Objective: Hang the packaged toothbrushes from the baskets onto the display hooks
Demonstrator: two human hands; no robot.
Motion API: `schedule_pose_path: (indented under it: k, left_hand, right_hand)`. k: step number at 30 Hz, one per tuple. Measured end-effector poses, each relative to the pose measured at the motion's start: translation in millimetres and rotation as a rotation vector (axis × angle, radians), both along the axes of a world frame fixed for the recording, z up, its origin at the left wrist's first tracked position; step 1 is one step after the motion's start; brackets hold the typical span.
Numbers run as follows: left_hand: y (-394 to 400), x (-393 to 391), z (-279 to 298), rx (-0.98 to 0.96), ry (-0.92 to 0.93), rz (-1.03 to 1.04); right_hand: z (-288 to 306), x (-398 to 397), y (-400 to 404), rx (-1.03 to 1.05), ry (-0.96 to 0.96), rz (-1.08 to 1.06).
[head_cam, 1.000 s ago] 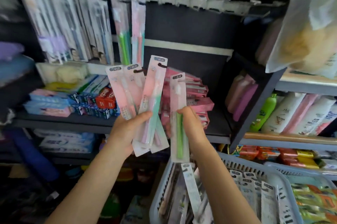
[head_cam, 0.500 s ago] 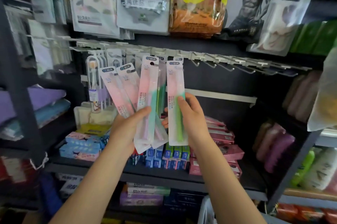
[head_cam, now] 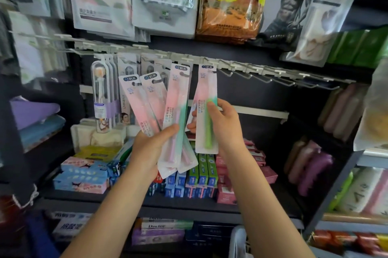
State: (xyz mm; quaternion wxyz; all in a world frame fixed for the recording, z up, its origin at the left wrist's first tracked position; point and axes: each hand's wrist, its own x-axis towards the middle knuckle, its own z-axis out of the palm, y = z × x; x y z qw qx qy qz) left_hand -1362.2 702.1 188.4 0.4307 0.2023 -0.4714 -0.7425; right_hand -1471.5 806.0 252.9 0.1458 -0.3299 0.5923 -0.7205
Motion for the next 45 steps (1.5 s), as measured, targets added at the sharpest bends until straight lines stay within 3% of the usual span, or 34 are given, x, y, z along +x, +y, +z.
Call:
schedule_pose_path:
  k: [11,19,22,27,45]
  left_hand:
    - [-17.2,3.9,-4.3,-0.023,-0.010,-0.017]
    - [-24.4,7.8,-7.2,-0.034,-0.057,-0.036]
    - [-24.0,8.7,-6.0,-0.062,-0.058,-0.043]
    - [-11.5,6.6,-5.4,-0.148,-0.078,-0.052]
    - [-2.9,6.3,-7.7,-0.107,-0.044,0.046]
  right_hand:
    - [-1.2,-8.9,-20.2,0.069,-0.057,-0.078]
    - [-43.0,-22.3,-43.9,0.338,-0.121,-0.249]
    - [-52.8,-7.4,-34.1,0.230,-0.152,-0.254]
    - [-56.3,21.8,-24.4,0.132,0.021,0.051]
    - [-41.6,3.7,-0.2,0.011,-0.011,-0.032]
